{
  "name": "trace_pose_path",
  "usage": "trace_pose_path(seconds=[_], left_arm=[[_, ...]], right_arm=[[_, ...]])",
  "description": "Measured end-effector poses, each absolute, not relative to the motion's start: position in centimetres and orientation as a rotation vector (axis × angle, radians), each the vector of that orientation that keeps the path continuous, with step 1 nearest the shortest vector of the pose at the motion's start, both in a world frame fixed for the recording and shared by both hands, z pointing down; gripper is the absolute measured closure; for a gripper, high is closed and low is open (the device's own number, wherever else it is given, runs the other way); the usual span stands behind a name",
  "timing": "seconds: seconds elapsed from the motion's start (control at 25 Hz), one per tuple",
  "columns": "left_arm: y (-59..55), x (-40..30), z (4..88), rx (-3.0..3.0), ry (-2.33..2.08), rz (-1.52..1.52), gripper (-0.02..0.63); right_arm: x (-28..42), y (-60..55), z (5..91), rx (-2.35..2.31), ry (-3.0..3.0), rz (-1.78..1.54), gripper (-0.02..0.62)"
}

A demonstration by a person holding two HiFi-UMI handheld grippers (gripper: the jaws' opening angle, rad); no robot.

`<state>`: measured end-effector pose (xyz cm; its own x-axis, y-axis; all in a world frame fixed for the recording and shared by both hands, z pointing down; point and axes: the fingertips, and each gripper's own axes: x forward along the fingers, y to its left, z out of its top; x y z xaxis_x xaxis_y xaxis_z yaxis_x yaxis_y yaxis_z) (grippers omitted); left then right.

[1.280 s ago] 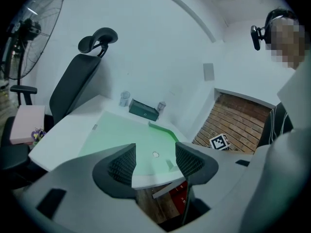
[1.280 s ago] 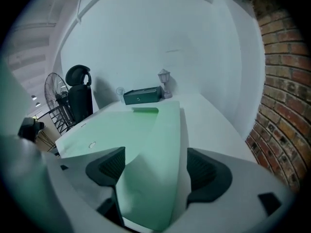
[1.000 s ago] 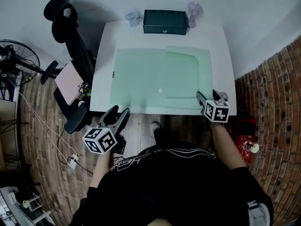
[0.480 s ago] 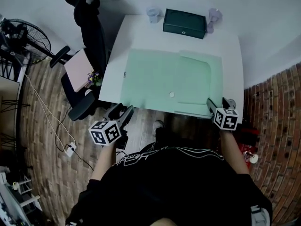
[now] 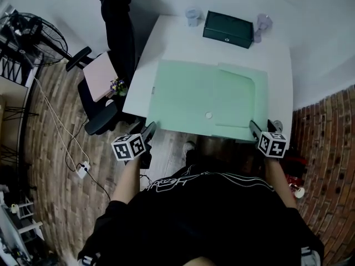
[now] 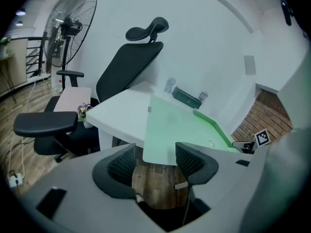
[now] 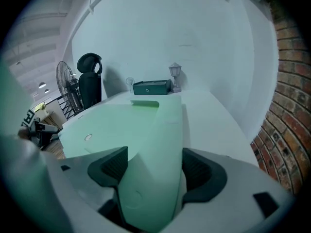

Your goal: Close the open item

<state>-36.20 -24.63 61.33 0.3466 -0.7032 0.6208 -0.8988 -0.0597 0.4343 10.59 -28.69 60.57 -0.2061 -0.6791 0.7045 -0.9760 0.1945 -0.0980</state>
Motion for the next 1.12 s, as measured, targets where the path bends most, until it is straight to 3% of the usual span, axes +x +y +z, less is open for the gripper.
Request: trace_pose_path(seconds=[0.44, 0.68, 1.12], left_arm=[[-25.4, -34.7, 63.0, 1.819, -1.298, 0.150, 0.356], [-26.0, -34.9, 60.7, 1.882, -1.344, 0.168, 0.456], [-26.9, -32.5, 53.1, 2.056, -1.357, 0.091, 0.514]], right_arm=[[10.5, -28.5, 60.8, 1.551, -1.957, 0.741, 0.247], [10.5, -28.8, 60.8, 1.564, -1.957, 0.731, 0.247], [10.2, -28.9, 60.4, 1.579, -2.019, 0.822, 0.241]])
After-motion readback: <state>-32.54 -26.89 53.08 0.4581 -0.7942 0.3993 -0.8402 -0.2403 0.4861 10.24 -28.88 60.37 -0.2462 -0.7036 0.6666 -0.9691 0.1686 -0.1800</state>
